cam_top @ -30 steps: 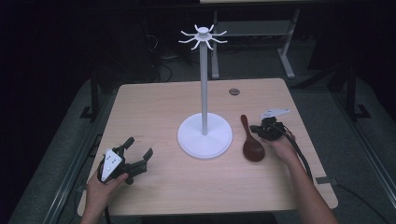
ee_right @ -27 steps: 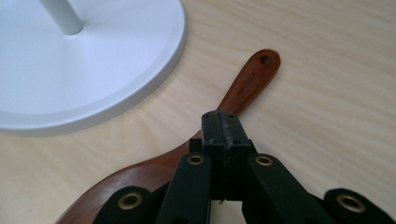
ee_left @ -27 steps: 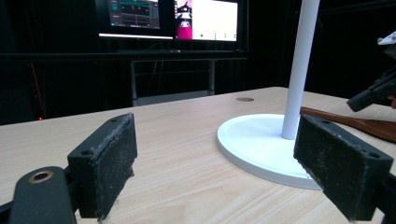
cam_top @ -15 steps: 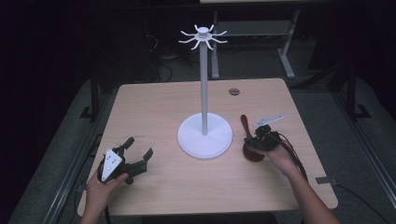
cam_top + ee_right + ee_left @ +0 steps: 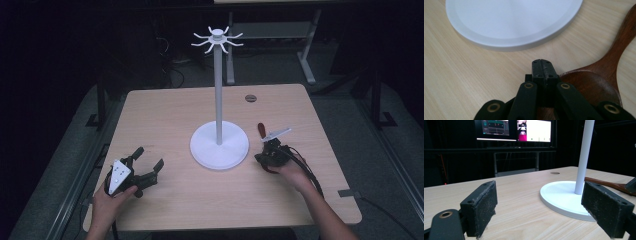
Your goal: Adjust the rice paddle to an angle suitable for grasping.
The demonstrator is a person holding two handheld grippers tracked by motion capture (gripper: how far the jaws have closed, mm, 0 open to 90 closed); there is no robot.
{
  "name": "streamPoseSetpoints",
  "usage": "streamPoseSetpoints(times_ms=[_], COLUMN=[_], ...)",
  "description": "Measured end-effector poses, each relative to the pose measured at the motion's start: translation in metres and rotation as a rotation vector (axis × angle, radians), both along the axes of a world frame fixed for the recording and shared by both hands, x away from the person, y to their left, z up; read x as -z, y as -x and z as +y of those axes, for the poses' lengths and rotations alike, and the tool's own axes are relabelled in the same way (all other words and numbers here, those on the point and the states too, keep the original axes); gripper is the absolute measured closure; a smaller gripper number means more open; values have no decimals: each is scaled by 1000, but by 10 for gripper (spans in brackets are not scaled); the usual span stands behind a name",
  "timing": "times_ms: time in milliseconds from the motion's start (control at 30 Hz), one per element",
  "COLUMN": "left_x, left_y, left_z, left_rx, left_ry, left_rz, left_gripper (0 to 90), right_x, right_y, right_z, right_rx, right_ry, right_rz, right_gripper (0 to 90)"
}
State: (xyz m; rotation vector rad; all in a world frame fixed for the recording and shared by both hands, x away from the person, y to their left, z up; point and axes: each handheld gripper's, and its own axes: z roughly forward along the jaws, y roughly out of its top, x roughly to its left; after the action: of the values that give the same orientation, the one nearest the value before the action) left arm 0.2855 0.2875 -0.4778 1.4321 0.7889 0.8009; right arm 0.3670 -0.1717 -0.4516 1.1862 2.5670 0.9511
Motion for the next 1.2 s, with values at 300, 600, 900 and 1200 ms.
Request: streamPoseSetpoints(times_ms=[300,600,900,1200], left_x=[0,0,0,0], left_y=[0,0,0,0], left_z=[0,0,0,0], left_rx=[1,1,1,2], left_ry=[2,7,1,3], left_rz=[0,0,0,-2], left_gripper=[129,129,129,129], right_x=[2,1,1,-2], right_y=[0,-3,-5,-8], right_z=[-7,-23,-35,-49], right_rx=[3,26,49,75], right_ry=[20,21,31,28], right_rz=[11,33,51,55], right_gripper=[900,900,900,900])
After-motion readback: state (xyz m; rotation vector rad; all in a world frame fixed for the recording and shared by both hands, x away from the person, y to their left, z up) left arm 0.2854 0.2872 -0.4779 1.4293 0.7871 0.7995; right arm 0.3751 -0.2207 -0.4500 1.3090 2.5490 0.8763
